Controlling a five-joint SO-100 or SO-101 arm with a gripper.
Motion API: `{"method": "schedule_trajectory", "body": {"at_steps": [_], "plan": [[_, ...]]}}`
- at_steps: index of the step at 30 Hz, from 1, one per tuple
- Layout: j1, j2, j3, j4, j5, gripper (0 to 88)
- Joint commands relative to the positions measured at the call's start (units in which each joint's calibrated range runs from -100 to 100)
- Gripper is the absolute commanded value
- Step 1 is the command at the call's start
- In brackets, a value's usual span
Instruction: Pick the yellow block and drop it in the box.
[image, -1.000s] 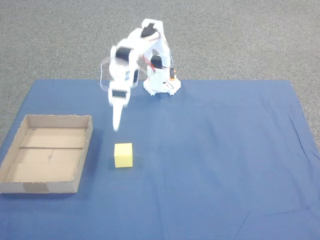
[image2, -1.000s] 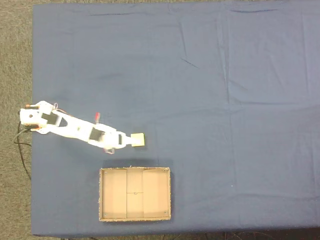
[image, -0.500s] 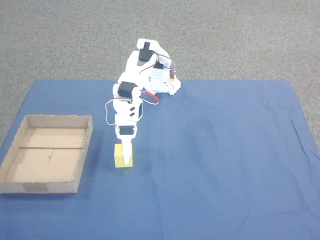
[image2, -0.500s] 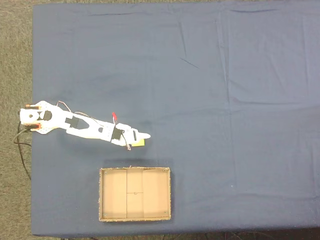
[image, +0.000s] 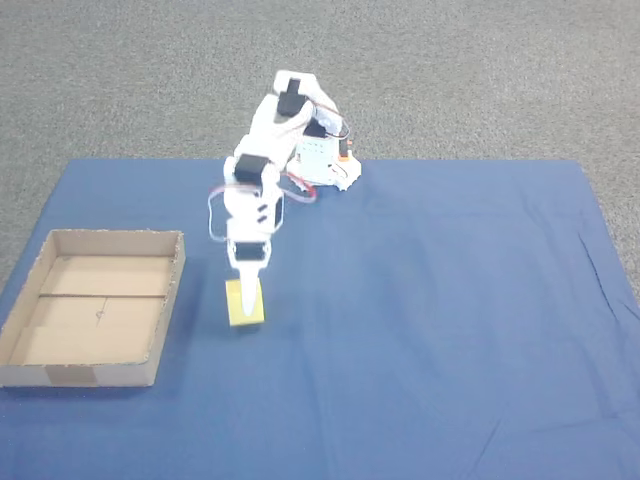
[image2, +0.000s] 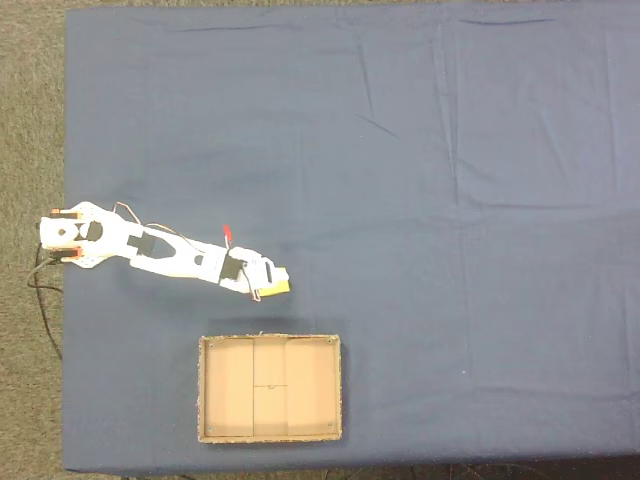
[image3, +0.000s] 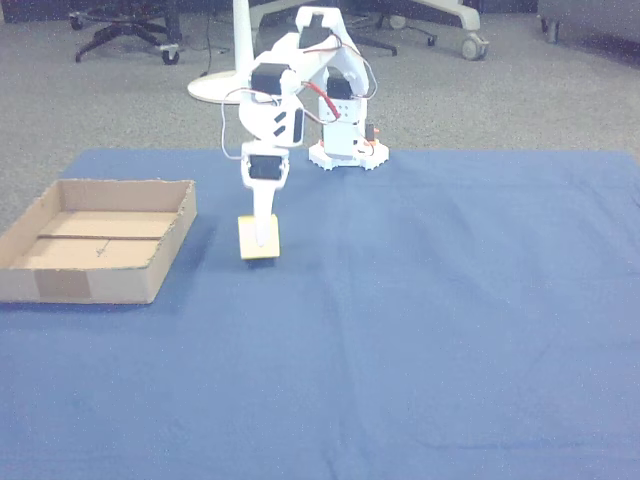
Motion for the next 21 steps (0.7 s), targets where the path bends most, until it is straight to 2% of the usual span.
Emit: {"method": "schedule_trajectory", "body": {"at_steps": [1,5,7,9,12,15,21], "plan": [[2.02,-18.36,6.53,-0.49,-0.49,22.9],[6.82,-36.60,9.43,1.99,-0.88,23.2],[12.01,-38.88,5.26,5.63,-0.24,22.2],[17.83,-37.61,3.18,4.47,0.44,22.5],[25.93,-29.51,-2.97,0.83,1.61,22.7],[32.38,-14.39,-16.91,-2.97,2.39,22.7],[31.99,10.17,-25.69,-15.37,4.15,22.6]]}}
